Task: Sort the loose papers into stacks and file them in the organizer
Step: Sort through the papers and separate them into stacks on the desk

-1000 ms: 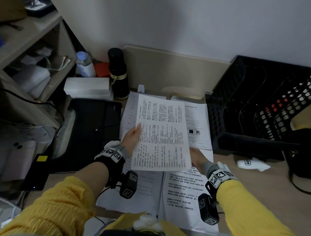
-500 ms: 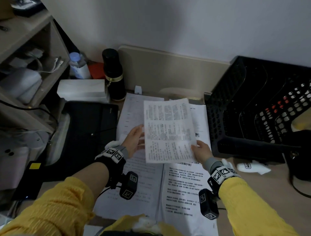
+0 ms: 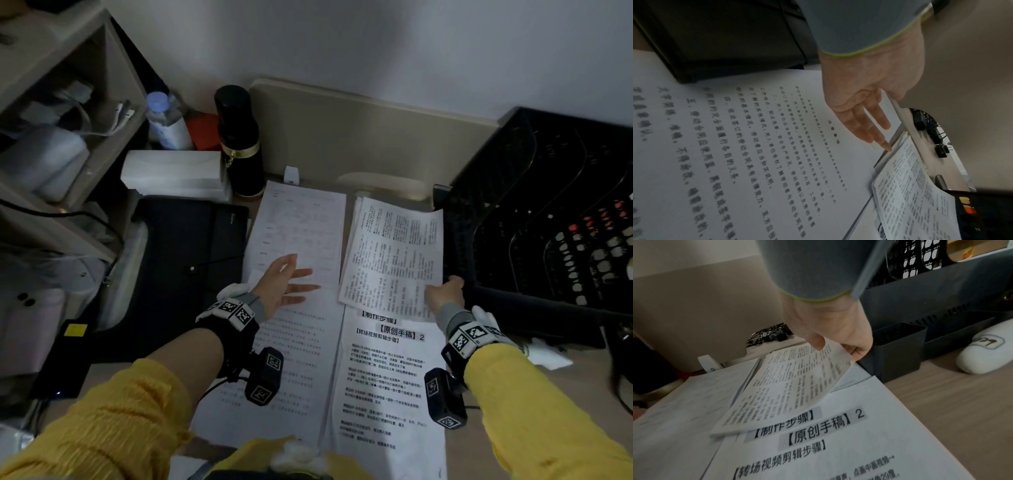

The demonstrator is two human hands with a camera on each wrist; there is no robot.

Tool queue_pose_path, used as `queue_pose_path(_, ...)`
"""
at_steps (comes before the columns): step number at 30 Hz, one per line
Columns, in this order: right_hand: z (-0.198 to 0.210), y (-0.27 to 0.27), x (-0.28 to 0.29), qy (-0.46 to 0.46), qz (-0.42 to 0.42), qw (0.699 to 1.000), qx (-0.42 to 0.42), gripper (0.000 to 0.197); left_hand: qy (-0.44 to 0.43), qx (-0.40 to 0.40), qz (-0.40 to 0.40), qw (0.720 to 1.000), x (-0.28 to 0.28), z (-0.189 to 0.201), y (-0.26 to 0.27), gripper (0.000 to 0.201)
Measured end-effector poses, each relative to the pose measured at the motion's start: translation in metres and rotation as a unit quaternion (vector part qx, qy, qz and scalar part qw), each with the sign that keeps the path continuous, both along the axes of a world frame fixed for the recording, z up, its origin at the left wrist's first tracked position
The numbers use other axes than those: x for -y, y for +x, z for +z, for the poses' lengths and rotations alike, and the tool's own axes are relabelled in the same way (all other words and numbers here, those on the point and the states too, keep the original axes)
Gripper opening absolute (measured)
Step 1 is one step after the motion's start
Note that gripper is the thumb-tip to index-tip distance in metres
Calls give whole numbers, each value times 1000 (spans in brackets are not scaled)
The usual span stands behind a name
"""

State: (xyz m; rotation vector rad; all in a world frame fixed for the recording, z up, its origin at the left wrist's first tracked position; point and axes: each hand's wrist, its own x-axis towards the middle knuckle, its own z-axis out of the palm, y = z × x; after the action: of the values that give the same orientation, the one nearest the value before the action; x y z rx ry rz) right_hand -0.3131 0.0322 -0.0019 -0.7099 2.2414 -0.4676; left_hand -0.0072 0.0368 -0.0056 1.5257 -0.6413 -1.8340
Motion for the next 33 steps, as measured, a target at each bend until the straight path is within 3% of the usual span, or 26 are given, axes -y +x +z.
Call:
queue_pose_path(3,-6,11,-4,-23,46,998,-44,66,6,3,4,1000,-1,-3,3,32)
queue_pose_path(6,-15,21,-6,-3,161,985,-64,62,10,5,10,1000,-1,-6,7,33)
queue_pose_path(9,-27,31,-6,91,332,932,-110,57,16,4,19,1000,-1,-8,10,35)
queue_pose_path(12,-34,37,-8,147,419,888,-122,66,24,11,20,999,-1,-9,11,37)
queue_pose_path(20,-33,36,-5,151,432,885,-89,70,35,23,13,999,-3,-9,15,38)
queue_pose_path(29,-34,37,-6,148,453,869,-131,72,31,31,9,999,-6,-8,20,38)
queue_pose_path(33,-32,45,-23,121,447,883,-76,84,26,36,11,999,-10,-5,22,37)
